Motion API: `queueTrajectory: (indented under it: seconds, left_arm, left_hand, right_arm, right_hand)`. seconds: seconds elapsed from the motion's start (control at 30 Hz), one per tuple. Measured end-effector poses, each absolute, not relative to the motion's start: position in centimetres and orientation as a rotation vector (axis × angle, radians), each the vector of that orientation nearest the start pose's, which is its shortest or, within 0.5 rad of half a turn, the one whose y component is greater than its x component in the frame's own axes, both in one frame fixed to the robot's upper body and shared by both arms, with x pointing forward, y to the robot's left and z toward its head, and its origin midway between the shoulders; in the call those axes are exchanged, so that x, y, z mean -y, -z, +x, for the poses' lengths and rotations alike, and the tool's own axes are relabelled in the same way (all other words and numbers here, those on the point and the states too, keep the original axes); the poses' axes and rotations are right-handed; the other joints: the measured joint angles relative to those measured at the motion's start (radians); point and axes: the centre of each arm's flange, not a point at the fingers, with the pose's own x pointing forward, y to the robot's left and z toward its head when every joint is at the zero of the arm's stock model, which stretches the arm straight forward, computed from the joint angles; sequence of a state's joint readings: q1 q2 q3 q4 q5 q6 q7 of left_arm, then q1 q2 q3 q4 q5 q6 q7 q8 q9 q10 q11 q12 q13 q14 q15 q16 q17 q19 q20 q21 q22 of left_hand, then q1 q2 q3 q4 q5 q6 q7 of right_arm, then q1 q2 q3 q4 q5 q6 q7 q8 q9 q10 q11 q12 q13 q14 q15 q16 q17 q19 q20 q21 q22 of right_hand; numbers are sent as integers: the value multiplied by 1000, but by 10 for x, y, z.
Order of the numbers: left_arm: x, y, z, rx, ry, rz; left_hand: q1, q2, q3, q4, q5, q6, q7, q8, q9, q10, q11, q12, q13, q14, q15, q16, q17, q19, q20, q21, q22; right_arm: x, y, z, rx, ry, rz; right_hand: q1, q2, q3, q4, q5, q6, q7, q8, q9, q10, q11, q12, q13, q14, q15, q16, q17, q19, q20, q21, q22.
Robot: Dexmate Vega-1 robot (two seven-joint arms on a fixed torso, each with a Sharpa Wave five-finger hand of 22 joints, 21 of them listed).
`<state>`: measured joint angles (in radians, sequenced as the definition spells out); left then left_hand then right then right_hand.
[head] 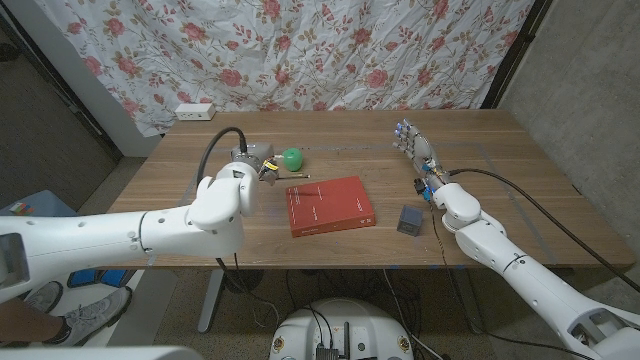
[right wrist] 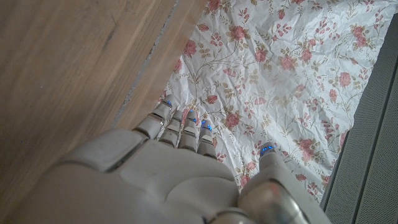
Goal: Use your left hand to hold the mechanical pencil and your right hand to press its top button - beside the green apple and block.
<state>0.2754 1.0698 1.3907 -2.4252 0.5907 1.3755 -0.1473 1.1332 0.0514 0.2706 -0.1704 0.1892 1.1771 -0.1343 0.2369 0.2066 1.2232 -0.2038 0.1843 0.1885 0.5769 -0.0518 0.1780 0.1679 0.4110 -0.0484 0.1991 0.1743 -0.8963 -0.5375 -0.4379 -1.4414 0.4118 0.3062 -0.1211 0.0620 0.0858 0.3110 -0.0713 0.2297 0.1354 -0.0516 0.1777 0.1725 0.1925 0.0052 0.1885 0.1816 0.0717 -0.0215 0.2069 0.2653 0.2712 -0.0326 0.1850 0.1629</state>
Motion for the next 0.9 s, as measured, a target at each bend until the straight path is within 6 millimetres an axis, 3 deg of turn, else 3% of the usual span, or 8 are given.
queueTrajectory:
  seconds: [0.33,0.9]
  left_arm:
    - [-205,-14,494,175,-286,1608]
    - [-196,-3,505,170,-282,1596]
  left_hand:
    - [0,0,-3,3,0,0,0,0,1,0,0,5,0,0,0,0,0,-5,5,0,0]
    - [2,1,-3,3,-1,0,0,4,6,0,0,4,0,-2,-2,0,0,-5,5,0,0]
  right_arm:
    - [244,37,625,659,-181,-163]
    - [243,46,627,637,-183,-146]
  right_hand:
    - [0,0,4,-2,0,4,-4,4,0,0,0,0,0,0,0,0,-1,0,0,0,0]
    - [0,0,8,2,0,14,-4,4,0,0,0,0,0,0,0,0,-5,0,0,0,0]
